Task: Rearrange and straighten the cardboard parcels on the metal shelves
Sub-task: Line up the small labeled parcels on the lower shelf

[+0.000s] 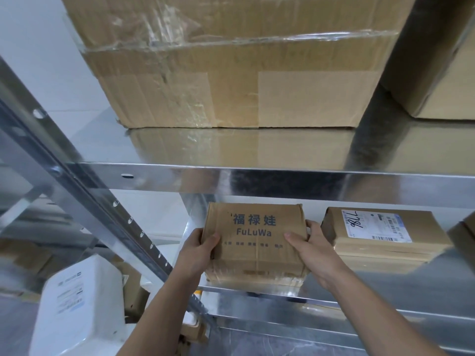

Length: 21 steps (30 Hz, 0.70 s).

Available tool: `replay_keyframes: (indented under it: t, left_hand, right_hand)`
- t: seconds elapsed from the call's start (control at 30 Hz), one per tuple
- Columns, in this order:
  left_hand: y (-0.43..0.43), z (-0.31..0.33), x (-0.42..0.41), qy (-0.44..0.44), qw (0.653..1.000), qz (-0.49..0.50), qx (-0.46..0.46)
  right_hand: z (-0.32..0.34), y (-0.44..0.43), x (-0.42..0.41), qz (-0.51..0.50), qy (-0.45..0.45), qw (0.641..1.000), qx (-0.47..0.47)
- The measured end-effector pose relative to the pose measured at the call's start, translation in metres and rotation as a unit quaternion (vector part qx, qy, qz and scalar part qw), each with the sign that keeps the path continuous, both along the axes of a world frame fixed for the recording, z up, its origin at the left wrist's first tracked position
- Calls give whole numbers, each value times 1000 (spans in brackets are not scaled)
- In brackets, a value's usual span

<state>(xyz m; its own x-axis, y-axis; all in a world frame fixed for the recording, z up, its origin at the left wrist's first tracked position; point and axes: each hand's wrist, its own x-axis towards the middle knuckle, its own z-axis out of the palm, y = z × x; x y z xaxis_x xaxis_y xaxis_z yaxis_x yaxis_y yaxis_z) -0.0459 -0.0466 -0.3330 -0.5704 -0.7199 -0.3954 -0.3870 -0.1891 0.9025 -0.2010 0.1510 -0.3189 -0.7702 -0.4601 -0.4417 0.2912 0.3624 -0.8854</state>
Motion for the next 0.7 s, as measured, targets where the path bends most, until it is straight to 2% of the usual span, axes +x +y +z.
replay_keyframes:
  t: [0.4,0.7]
  left_hand:
    - [6,4,-9,-63,996,2,-71]
    - [15,16,4,-82,992,-21,-95]
  right_hand:
    - [-5,-6,1,-11,38,997,64]
    - [1,1,0,10,0,1000,19]
